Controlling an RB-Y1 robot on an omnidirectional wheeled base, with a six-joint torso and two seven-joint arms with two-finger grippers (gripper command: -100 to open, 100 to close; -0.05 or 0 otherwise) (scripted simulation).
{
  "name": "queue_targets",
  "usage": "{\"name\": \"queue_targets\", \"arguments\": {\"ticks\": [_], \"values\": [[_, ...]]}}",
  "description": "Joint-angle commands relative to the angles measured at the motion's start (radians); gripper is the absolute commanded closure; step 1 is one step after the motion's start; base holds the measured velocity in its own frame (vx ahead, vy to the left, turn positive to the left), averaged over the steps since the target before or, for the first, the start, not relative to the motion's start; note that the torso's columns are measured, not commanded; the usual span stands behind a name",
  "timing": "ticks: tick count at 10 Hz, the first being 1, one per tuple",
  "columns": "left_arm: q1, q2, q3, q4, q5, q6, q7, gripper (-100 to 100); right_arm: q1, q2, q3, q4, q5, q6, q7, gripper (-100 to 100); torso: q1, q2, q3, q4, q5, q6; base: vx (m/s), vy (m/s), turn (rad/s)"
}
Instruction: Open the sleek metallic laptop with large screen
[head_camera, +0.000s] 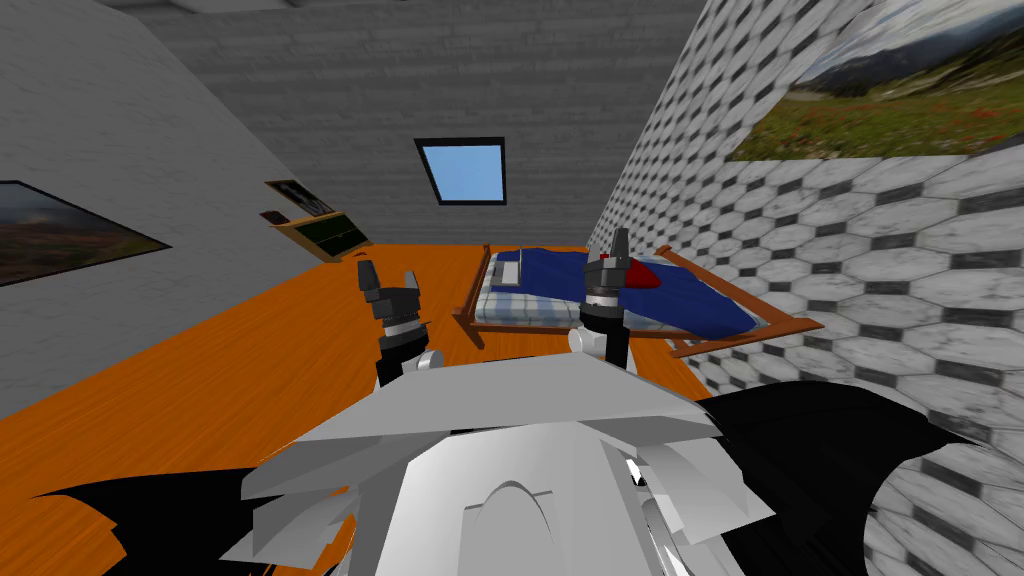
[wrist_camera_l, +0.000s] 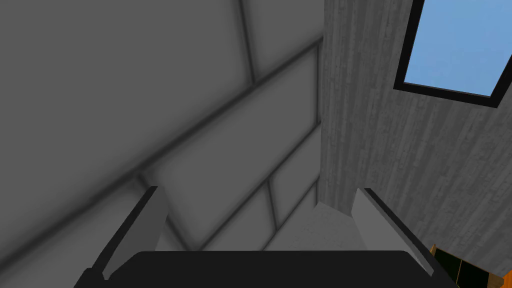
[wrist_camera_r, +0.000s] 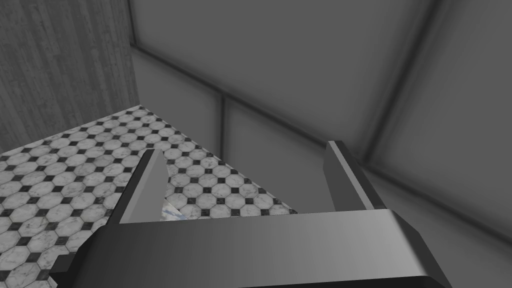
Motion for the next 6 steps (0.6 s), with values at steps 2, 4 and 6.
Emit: {"name": "queue_targets", "arguments": {"ticks": [2,4,6], "values": [[0.0,0.0,0.0,0.0,0.0,0.0,0.0,0,0.0,0.0,0.0,0.0,0.0,0.0,0.0,0,0.0,0.104,-0.209,0.105,0.0,0.0,0.0,0.0,0.0],[0.0,0.0,0.0,0.0,0.0,0.0,0.0,0,0.0,0.0,0.0,0.0,0.0,0.0,0.0,0,0.0,0.248,-0.497,0.248,0.0,0.0,0.0,0.0,0.0],[0.0,0.0,0.0,0.0,0.0,0.0,0.0,0,0.0,0.0,0.0,0.0,0.0,0.0,0.0,0,0.0,0.396,-0.792,0.396,0.0,0.0,0.0,0.0,0.0]]}}
